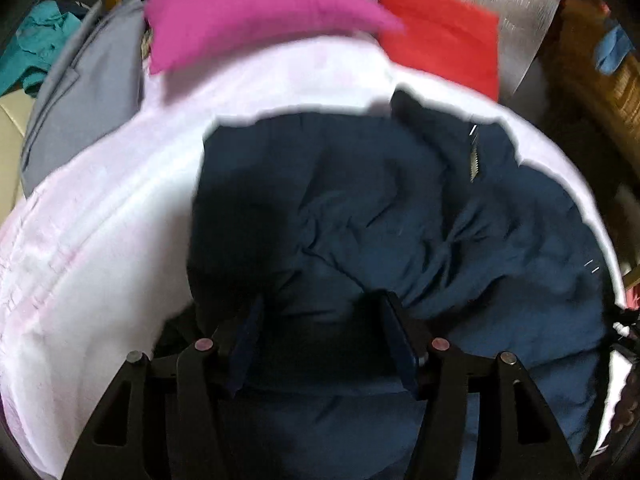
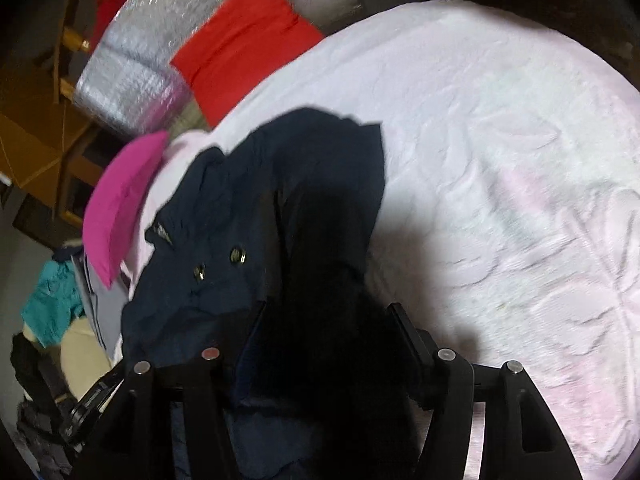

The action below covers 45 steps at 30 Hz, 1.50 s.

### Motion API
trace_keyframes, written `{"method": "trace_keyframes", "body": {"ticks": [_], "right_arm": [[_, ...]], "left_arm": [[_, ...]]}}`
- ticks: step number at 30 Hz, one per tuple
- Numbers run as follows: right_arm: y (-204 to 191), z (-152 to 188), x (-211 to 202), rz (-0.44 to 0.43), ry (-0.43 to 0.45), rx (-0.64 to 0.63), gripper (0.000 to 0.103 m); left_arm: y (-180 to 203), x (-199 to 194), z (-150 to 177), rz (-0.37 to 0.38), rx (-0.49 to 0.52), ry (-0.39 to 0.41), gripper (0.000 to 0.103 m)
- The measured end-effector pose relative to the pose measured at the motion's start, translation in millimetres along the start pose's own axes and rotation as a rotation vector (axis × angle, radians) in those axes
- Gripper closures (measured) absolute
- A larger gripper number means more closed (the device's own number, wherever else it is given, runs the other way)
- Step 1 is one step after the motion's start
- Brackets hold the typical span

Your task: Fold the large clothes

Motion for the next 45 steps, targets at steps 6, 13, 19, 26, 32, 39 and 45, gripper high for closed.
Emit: {"method": "trace_keyframes", "body": {"ticks": [6,13,19,26,32,39,45], "right_arm": [[-33,2,-7,0.074,0.052,-0.196,0.065],[-17,4,-7,0.057,0.007,-0.083,0.047],[-5,2,-39,-0.002,0.071,-0.009,0.042],[2,2,-31,-0.045,0.082,0.047,0.04],[-8,9,4,-0.01,0.02,-0.045,0.056],[-32,7,-2,0.049,0.059,-0.181,0.064],[-19,9,-8,-0.005,0.022,-0.053,0.041]], "left_arm": [[-5,-16,-6,0.003,-0.008,0.038,0.042],[-34,-22,-4,0.052,-0.091,0.004,0.042],[-85,-22,-3,0.057,-0.263,-0.01,0.024],[-97,16,6,0.153,-0.369,-0.137,0.025],[-83,21,2,0.112,-0.283,-0.1,0.044],[-82,20,3,0.073,-0.264,-0.099,0.049],[-90,2,3,0.085,-0.286,-0.09,0.049]]}}
Point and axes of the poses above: each gripper's, at about its wrist camera, not at the fingertips, and x roughly the way its jaws point, y to its right, z to its underside, the point moved 8 cm from there along x, roughly the way its jaws point, and after that the axes turned 15 degrees about -z, right-handed, at the moved point
